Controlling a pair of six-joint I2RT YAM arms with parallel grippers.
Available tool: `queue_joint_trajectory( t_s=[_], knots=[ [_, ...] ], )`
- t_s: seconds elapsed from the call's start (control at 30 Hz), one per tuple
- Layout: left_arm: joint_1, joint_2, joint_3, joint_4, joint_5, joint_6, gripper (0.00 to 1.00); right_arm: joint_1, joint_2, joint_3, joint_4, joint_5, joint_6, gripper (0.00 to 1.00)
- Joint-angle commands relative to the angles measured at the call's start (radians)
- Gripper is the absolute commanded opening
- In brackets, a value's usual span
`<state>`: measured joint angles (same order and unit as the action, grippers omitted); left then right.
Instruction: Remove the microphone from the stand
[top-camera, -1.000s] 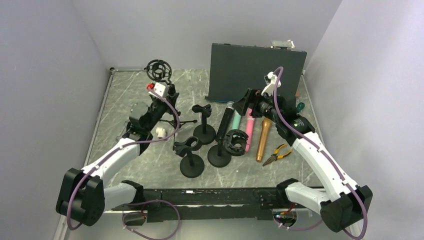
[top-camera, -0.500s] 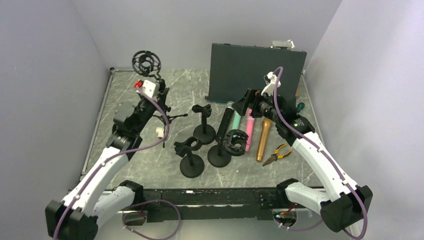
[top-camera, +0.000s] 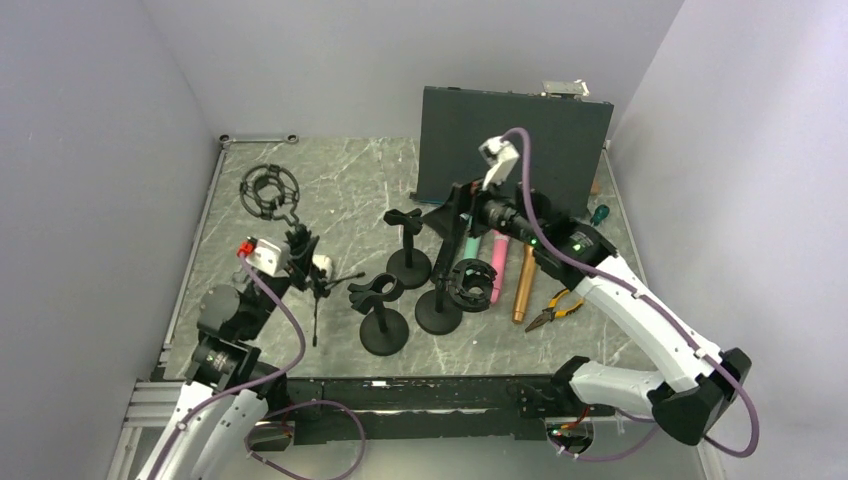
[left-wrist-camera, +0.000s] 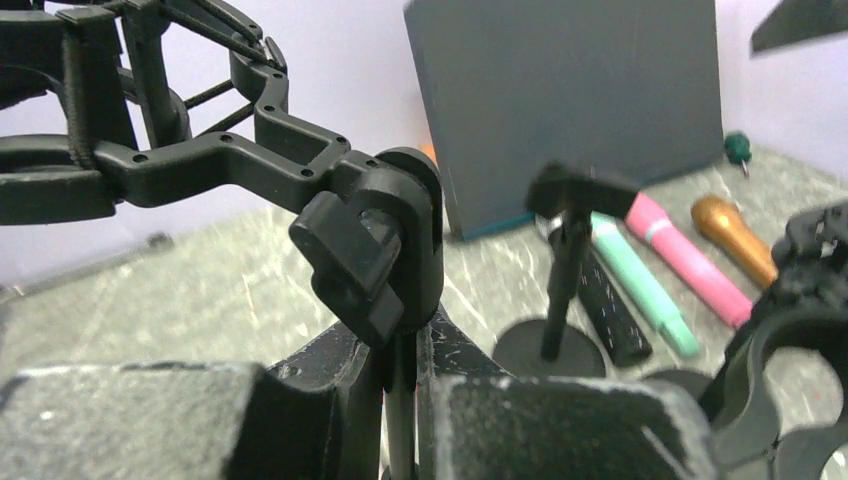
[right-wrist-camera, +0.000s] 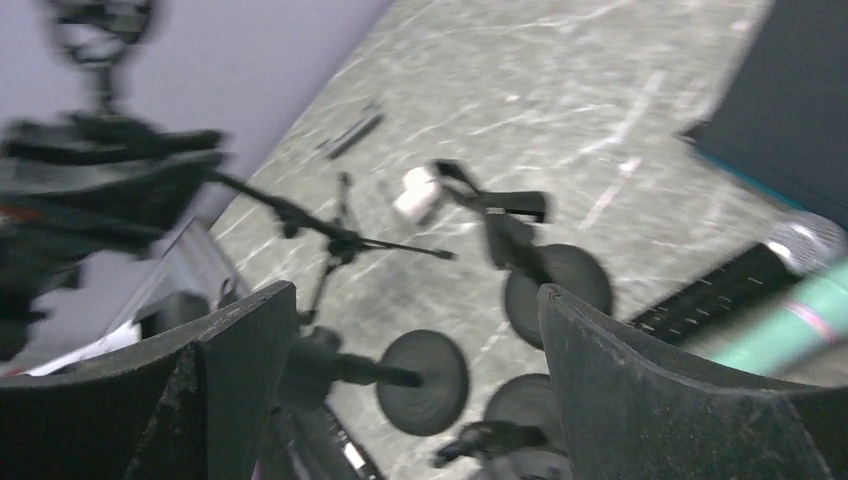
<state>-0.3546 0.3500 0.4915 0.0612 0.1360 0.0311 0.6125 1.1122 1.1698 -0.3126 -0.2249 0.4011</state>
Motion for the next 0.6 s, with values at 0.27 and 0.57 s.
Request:
queue_joint_trajectory(
  t_s=[0.27, 0.57],
  knots=[
    [0.005, -0.1, -0.132, 0.08, -0.056, -0.091, 0.0, 0.271, 0.238, 0.205, 0.042, -0.152, 0.027, 0.86],
    [0.005, -0.086, -0.184, 0.239, -0.037, -0.123, 0.0, 0.276, 0.508, 0.395, -0.107, -0.277, 0.013, 0.67]
  ],
)
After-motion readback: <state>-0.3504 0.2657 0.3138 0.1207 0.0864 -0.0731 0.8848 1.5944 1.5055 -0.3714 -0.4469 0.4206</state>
